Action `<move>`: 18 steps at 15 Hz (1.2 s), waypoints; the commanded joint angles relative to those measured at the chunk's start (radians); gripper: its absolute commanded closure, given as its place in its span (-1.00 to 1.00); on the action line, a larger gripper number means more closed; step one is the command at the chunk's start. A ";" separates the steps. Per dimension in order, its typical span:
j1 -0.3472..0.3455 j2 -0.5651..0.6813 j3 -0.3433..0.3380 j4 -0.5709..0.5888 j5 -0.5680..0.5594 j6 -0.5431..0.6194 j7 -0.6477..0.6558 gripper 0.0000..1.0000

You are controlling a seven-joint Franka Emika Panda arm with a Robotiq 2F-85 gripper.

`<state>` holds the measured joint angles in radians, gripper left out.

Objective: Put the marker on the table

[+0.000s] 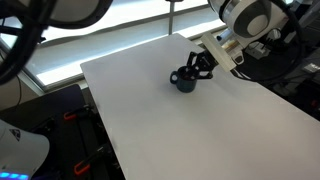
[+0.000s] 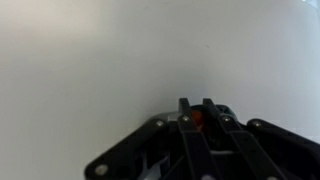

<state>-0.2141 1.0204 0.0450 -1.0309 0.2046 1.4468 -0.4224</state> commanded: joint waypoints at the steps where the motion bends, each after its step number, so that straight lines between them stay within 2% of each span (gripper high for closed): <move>1: 0.001 -0.041 -0.005 -0.024 0.013 0.008 0.040 0.93; 11: -0.042 -0.255 -0.021 -0.118 0.030 0.062 0.057 0.93; 18: -0.061 -0.367 -0.037 -0.253 0.020 0.155 0.055 0.93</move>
<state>-0.2750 0.7352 0.0247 -1.1605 0.2195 1.5380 -0.3836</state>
